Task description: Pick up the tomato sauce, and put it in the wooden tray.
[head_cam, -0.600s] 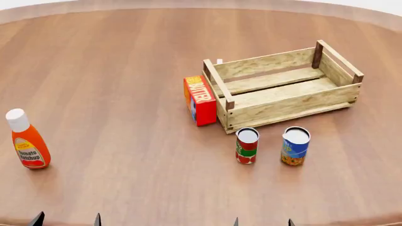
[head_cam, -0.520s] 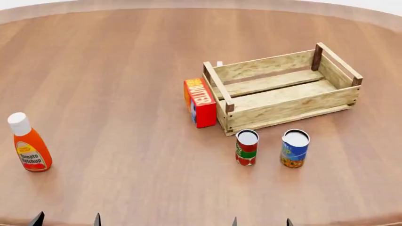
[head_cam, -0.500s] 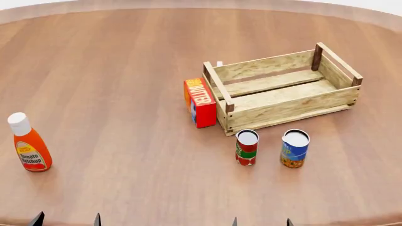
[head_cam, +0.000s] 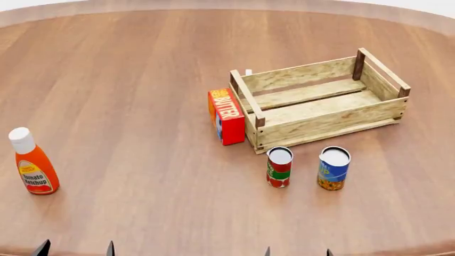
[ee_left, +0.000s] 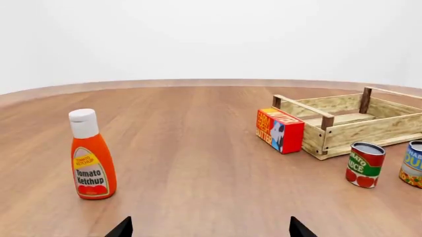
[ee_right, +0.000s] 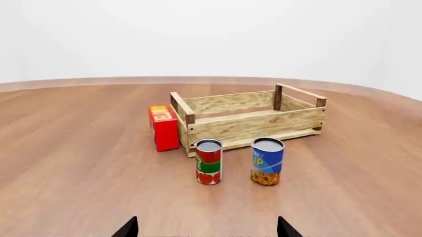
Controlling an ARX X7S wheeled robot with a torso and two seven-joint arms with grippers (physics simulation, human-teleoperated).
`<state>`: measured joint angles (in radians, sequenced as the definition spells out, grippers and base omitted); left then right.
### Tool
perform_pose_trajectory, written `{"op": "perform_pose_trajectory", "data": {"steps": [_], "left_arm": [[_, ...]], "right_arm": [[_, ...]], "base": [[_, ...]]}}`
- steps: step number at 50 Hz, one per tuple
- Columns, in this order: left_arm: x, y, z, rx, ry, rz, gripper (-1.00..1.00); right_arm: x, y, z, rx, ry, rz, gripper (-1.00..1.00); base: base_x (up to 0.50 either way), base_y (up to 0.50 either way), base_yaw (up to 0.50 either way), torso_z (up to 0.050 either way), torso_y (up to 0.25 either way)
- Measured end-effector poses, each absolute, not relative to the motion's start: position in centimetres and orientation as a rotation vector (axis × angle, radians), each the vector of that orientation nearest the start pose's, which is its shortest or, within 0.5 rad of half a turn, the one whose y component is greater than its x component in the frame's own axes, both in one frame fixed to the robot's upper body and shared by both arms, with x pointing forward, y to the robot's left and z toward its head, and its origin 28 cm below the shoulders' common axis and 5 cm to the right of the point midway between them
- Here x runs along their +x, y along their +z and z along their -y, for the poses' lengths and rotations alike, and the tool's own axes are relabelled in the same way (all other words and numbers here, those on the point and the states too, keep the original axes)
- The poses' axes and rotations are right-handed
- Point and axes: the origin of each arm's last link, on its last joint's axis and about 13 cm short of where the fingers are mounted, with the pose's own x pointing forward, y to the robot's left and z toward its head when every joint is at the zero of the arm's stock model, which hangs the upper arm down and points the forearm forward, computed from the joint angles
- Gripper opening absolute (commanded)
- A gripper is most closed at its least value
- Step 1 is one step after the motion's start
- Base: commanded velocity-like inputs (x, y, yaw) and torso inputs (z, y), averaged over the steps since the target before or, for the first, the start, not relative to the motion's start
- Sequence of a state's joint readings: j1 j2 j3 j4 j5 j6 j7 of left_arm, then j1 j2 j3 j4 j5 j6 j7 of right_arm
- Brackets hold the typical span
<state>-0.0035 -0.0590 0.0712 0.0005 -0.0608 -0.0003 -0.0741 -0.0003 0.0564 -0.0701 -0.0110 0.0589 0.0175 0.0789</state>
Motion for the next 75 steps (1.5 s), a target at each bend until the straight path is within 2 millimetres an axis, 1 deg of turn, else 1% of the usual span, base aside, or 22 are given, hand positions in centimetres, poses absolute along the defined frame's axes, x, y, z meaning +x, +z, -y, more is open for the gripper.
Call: {"op": "perform_pose_trajectory", "data": {"steps": [19, 75], "left_arm": [[21.01, 1.34, -20.44, 0.002, 0.002, -0.001, 1.0], [21.01, 1.37, -20.41, 0.003, 0.003, -0.001, 1.0]], "right_arm": [[20.98, 1.64, 9.55, 0.02, -0.031, -0.027, 1.0], [20.98, 1.64, 9.46, 0.005, -0.019, -0.03, 1.0]], "base": [[0.03, 0.0, 0.0, 0.0, 0.0], [0.42, 0.0, 0.0, 0.0, 0.0]]}}
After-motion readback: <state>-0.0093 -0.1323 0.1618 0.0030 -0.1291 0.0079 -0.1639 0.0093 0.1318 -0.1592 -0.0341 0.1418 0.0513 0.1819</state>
